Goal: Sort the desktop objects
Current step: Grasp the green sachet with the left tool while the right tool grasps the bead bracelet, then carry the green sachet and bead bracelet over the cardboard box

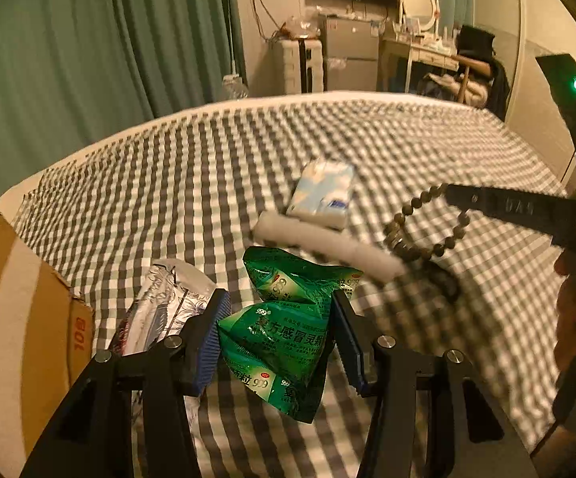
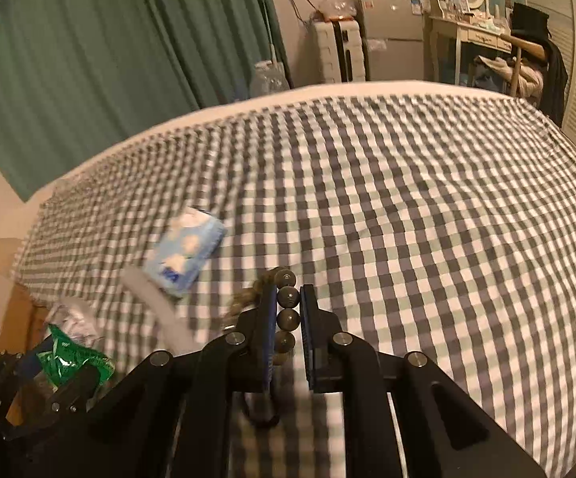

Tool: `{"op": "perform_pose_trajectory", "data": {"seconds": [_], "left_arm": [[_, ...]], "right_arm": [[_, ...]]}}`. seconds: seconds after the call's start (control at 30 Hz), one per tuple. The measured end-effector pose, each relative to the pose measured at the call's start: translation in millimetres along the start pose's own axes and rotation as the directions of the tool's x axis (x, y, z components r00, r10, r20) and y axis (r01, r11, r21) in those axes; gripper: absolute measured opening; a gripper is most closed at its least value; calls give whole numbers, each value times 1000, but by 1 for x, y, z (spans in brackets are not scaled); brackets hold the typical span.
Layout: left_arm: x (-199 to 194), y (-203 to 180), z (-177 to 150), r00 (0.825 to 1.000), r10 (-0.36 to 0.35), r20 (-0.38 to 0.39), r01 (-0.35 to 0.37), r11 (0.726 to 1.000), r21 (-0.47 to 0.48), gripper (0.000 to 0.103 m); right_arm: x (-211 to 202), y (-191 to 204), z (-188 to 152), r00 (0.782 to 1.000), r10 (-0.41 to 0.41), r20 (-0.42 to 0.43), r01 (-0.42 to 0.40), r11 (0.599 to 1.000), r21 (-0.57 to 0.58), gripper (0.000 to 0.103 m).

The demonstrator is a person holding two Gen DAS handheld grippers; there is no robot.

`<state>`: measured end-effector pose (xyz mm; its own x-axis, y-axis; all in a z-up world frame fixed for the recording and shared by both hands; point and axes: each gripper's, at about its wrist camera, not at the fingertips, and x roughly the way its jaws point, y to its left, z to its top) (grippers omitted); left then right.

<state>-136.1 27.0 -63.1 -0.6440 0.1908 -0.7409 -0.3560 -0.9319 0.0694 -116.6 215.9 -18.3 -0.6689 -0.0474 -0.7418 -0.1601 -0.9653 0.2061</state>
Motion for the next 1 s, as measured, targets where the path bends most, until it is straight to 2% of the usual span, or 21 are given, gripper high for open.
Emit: {"op": "perform_pose_trajectory", "data": {"seconds": [0.17, 0.3, 0.4, 0.67, 0.8, 0.9, 1.0], "left_arm": [[-34, -4, 9, 999, -24, 41, 25, 1000, -15, 52], [-63, -2, 10, 997, -27, 70, 29, 999, -36, 52], [-86, 1, 15, 995, -31, 91, 36, 997, -62, 52], [-146, 33, 16, 989, 22, 145, -3, 991, -131, 52], [-177, 60, 17, 984, 66, 165, -41, 987, -153, 52], [-194, 82, 15, 982, 88, 170, -56, 981, -185, 52], [-207, 107, 12, 976, 136, 168, -100, 974, -202, 52]], "right_arm": [[-38, 17, 1, 999, 11, 50, -8, 998, -55, 11], [-70, 19, -7, 994, 94, 59, -91, 994, -53, 11], [-94, 30, -9, 990, 123, 73, -117, 990, -75, 11], [-129, 80, -13, 975, 202, 89, -189, 973, -132, 11], [-151, 115, -12, 963, 249, 104, -227, 955, -190, 11], [-166, 144, -11, 942, 322, 96, -296, 931, -215, 11], [-176, 177, -12, 921, 381, 84, -351, 903, -247, 11]]}}
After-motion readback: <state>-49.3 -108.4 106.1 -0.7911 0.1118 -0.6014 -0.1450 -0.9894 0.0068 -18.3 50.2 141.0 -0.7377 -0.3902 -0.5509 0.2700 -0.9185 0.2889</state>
